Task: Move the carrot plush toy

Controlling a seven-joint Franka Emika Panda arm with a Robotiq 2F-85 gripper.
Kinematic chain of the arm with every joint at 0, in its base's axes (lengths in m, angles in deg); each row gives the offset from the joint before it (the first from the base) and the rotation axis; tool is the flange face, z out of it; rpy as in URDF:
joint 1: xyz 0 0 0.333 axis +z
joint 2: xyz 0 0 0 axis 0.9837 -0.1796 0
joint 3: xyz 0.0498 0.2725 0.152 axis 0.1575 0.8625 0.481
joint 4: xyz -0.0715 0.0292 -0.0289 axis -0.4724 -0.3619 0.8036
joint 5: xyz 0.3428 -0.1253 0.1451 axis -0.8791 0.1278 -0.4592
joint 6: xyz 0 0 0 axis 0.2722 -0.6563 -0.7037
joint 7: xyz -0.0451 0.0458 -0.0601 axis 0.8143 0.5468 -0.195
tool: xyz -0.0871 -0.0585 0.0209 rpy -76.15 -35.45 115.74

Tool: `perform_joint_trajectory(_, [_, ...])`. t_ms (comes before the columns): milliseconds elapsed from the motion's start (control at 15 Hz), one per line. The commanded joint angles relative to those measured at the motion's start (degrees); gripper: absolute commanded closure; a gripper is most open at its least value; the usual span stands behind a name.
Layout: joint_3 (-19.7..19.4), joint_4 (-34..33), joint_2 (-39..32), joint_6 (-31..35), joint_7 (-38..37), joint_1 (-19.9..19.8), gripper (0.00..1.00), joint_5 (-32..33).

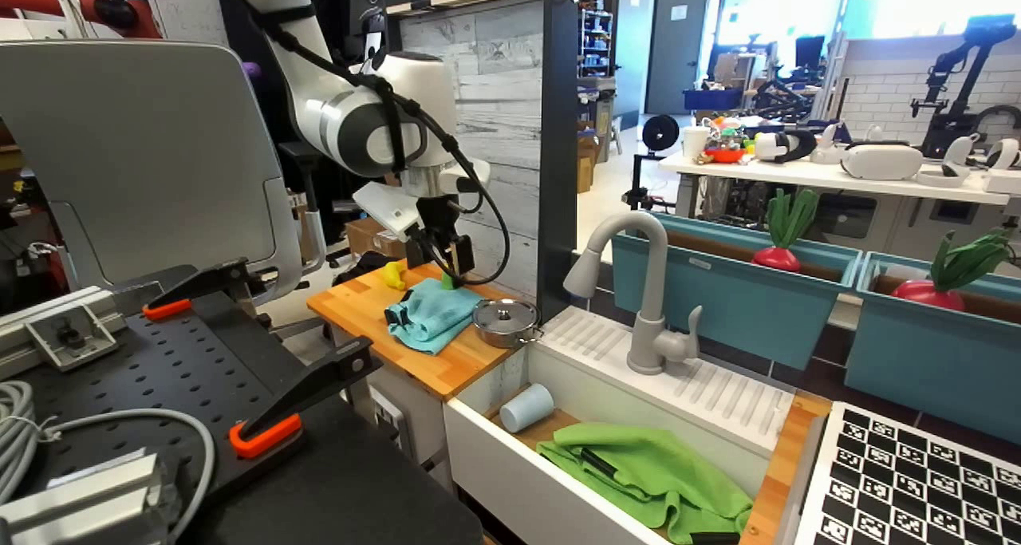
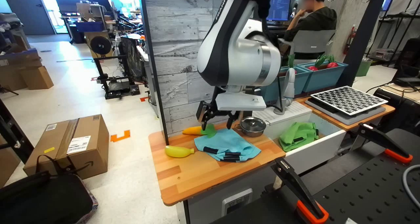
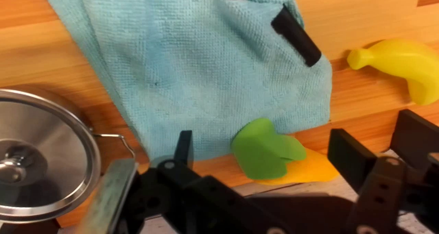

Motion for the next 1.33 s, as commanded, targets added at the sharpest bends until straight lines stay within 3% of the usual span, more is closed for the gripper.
perform_joint_trajectory(0, [-0.9, -4.8, -3.4, 1.5, -3.1, 1.9, 0.00, 1.8])
perform_joint_trajectory(133, [-1.4, -6.6, -4.2, 1.2, -4.1, 2.7, 0.00, 1.9])
perform_joint_trajectory(200, [-1.7, -7.5, -4.7, 1.1, -4.5, 3.1, 0.25, 1.9])
perform_joint_trajectory(333, [-2.7, -9.2, -5.6, 0.8, -5.6, 4.0, 0.34, 1.9])
perform_joint_trajectory(867, [-7.8, -14.6, -9.5, -0.2, -10.4, 7.6, 0.96, 2.3])
perform_joint_trajectory(1267, [-9.7, -14.5, -9.2, 0.0, -12.9, 8.7, 0.99, 3.0])
